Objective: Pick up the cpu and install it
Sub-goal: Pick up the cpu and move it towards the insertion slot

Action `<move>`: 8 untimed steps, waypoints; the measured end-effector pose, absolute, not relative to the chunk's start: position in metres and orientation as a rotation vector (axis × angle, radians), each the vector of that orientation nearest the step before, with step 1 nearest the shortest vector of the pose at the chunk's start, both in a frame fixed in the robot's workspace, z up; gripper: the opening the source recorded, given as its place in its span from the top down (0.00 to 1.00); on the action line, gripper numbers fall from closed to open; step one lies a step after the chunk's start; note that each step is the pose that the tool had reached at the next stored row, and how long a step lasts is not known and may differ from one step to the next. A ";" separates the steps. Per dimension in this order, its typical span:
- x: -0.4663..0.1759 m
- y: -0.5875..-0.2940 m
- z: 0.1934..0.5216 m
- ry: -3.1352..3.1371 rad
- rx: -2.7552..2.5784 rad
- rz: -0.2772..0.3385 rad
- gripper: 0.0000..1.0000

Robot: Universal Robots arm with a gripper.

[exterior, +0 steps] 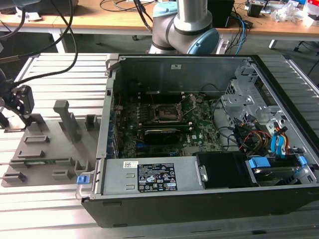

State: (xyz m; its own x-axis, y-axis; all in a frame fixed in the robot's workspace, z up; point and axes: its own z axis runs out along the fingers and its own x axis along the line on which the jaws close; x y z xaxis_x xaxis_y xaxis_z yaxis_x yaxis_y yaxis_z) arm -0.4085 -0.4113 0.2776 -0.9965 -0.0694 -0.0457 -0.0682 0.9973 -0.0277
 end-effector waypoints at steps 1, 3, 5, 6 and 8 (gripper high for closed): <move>-0.408 -0.411 0.280 3.093 -0.107 -0.041 0.45; -0.408 -0.411 0.284 3.093 -0.107 -0.042 0.45; -0.408 -0.411 0.286 3.093 -0.107 -0.042 0.45; -0.408 -0.411 0.287 3.093 -0.107 -0.042 0.45; -0.408 -0.410 0.292 3.093 -0.107 -0.042 0.45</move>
State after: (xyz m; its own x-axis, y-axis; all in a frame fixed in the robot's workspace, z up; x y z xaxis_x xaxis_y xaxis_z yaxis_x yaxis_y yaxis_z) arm -0.4085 -0.4103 0.2924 -0.9965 -0.0695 -0.0455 -0.0682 0.9973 -0.0288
